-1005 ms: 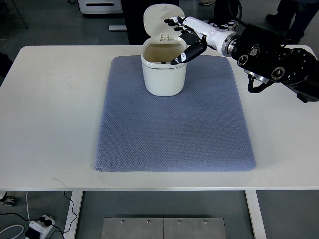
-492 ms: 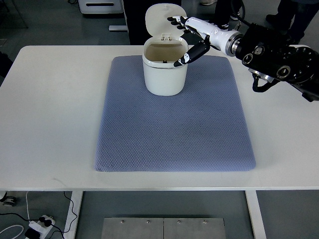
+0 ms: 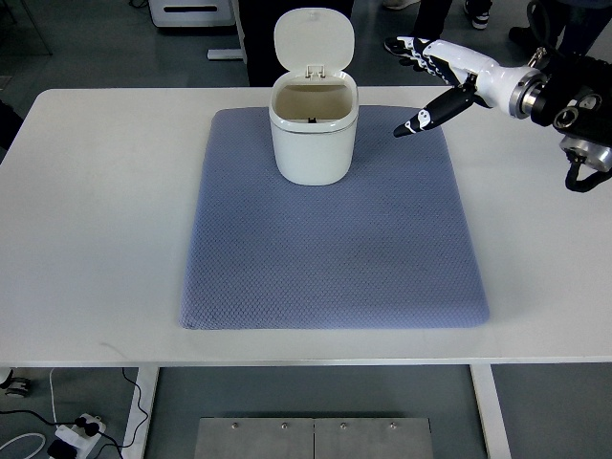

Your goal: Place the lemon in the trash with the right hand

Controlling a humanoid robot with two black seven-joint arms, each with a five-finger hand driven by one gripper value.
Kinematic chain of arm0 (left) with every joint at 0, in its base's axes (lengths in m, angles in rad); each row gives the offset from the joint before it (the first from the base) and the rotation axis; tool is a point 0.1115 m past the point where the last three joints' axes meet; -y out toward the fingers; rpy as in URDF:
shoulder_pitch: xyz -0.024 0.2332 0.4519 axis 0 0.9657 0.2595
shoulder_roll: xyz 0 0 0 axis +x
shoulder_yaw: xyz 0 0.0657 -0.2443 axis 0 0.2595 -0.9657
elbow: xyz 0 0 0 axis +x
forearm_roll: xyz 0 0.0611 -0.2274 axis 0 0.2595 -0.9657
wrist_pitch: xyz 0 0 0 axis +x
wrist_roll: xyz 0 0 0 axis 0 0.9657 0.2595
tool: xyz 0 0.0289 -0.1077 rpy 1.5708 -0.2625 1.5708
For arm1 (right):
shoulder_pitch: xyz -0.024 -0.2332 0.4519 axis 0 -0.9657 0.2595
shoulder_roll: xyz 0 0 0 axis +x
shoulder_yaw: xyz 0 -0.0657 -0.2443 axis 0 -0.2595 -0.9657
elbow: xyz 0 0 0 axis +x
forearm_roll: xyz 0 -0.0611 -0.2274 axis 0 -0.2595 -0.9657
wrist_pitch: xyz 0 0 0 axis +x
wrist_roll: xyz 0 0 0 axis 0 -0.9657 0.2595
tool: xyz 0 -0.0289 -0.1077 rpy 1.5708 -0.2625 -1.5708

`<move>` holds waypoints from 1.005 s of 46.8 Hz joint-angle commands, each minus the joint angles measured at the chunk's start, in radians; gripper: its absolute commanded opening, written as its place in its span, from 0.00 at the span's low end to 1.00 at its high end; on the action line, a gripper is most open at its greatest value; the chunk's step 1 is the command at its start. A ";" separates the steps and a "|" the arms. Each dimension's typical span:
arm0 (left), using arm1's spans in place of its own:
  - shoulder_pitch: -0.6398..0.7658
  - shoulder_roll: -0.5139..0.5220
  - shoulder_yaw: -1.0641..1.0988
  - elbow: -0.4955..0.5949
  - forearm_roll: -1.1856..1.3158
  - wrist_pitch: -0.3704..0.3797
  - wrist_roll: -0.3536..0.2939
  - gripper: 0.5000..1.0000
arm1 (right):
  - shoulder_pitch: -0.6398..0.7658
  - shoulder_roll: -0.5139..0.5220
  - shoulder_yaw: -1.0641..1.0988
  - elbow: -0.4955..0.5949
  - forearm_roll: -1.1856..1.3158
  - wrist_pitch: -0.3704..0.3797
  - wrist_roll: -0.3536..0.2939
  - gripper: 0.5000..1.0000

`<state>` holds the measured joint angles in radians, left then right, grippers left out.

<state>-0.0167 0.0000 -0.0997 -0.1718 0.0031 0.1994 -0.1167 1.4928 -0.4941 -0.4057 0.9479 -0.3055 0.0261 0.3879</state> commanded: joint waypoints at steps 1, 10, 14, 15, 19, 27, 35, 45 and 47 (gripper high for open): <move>0.000 0.000 0.000 0.000 0.000 0.000 0.000 1.00 | -0.011 -0.047 0.024 0.008 0.003 -0.003 0.017 1.00; 0.000 0.000 0.000 0.000 0.000 0.000 0.000 1.00 | -0.182 -0.076 0.191 -0.018 0.005 -0.018 0.017 1.00; 0.000 0.000 0.000 0.000 0.000 0.000 0.000 1.00 | -0.282 -0.063 0.295 -0.052 0.005 -0.018 0.008 1.00; 0.000 0.000 0.000 0.000 0.000 0.000 0.000 1.00 | -0.302 -0.061 0.318 -0.061 0.005 -0.018 0.003 1.00; 0.000 0.000 0.000 0.000 0.000 0.000 0.000 1.00 | -0.359 -0.038 0.399 -0.100 0.005 -0.017 0.000 1.00; 0.000 0.000 0.000 0.000 0.000 0.000 0.000 1.00 | -0.419 0.052 0.551 -0.234 0.026 -0.017 -0.014 1.00; 0.000 0.000 0.000 0.000 0.000 0.000 0.000 1.00 | -0.445 0.129 0.620 -0.354 0.147 -0.015 -0.070 1.00; 0.000 0.000 0.000 0.000 0.000 0.000 0.000 1.00 | -0.445 0.288 0.631 -0.532 0.249 -0.015 -0.098 1.00; 0.000 0.000 0.000 0.000 0.000 0.000 0.000 1.00 | -0.444 0.310 0.633 -0.552 0.255 -0.015 -0.112 1.00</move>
<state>-0.0169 0.0000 -0.0997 -0.1718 0.0031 0.1994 -0.1166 1.0476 -0.2145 0.2260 0.4286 -0.0594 0.0109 0.2928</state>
